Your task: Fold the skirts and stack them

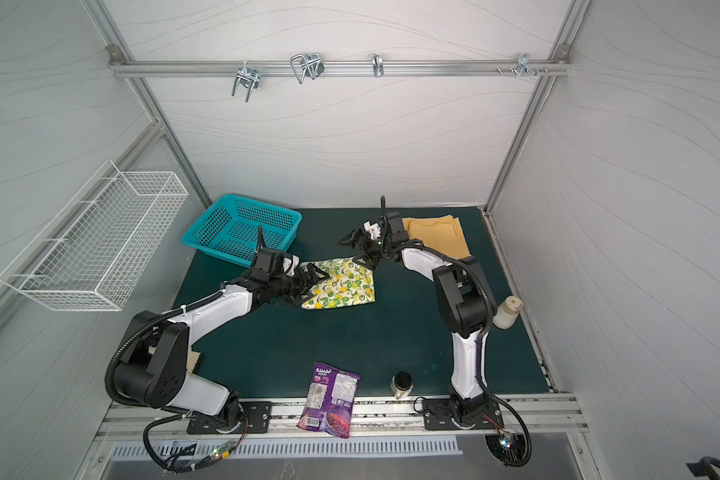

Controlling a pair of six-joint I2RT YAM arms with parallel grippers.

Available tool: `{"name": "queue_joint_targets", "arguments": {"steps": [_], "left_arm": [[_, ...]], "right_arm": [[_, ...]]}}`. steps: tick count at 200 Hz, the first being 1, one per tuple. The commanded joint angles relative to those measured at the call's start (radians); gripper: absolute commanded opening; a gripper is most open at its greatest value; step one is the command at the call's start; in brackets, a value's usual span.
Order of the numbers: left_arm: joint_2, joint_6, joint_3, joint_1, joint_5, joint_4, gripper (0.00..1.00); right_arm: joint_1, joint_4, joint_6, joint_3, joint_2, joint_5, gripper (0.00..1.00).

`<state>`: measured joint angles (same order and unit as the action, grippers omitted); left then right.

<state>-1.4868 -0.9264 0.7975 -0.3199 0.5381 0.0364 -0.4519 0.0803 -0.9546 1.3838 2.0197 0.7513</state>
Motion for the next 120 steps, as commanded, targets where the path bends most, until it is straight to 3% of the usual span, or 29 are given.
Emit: {"name": "queue_joint_targets", "arguments": {"steps": [1, 52, 120], "left_arm": [[0.010, -0.022, -0.018, -0.001, 0.001, -0.095, 0.99], [0.000, -0.026, -0.053, -0.001, -0.002, -0.120, 0.99], [0.027, -0.017, -0.069, -0.001, -0.001, -0.100, 0.99]], "right_arm": [[-0.005, 0.090, -0.077, 0.035, 0.057, 0.064, 0.99], [-0.008, 0.192, -0.160, 0.059, 0.158, 0.082, 0.99], [-0.008, 0.130, -0.095, 0.067, 0.195, 0.010, 0.99]]}}
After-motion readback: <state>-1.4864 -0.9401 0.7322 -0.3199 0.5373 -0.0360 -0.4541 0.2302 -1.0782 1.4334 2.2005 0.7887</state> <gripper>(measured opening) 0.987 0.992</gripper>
